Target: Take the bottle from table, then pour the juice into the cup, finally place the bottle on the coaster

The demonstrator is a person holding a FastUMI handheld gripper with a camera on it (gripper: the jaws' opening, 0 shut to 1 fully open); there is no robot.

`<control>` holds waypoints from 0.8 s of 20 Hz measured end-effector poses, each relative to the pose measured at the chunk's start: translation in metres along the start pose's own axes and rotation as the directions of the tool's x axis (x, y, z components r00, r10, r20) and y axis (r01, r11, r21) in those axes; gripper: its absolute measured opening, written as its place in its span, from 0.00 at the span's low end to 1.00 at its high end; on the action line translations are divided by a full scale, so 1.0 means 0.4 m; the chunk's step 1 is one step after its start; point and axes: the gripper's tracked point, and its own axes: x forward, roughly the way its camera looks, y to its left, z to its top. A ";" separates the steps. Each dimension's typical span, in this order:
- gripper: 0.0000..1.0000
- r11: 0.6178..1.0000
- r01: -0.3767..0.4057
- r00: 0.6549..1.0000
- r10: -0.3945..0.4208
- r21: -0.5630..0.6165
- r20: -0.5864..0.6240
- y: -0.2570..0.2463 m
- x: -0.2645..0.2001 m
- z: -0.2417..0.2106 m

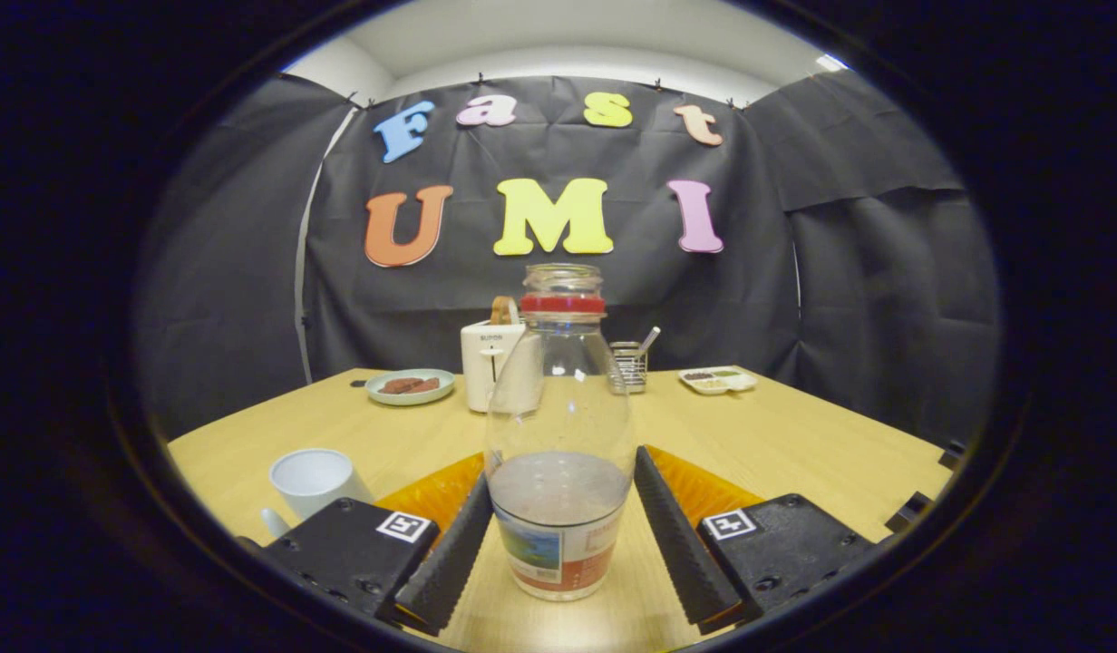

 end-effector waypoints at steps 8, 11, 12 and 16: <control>0.82 0.994 -0.033 0.999 0.033 -0.104 -0.001 0.015 -0.060 0.071; 0.81 0.978 -0.035 0.999 0.042 -0.204 0.030 0.027 -0.099 0.125; 0.81 0.969 -0.027 0.999 0.036 -0.245 0.034 0.030 -0.111 0.139; 0.81 0.907 0.002 0.999 0.012 -0.420 0.031 0.032 -0.143 0.173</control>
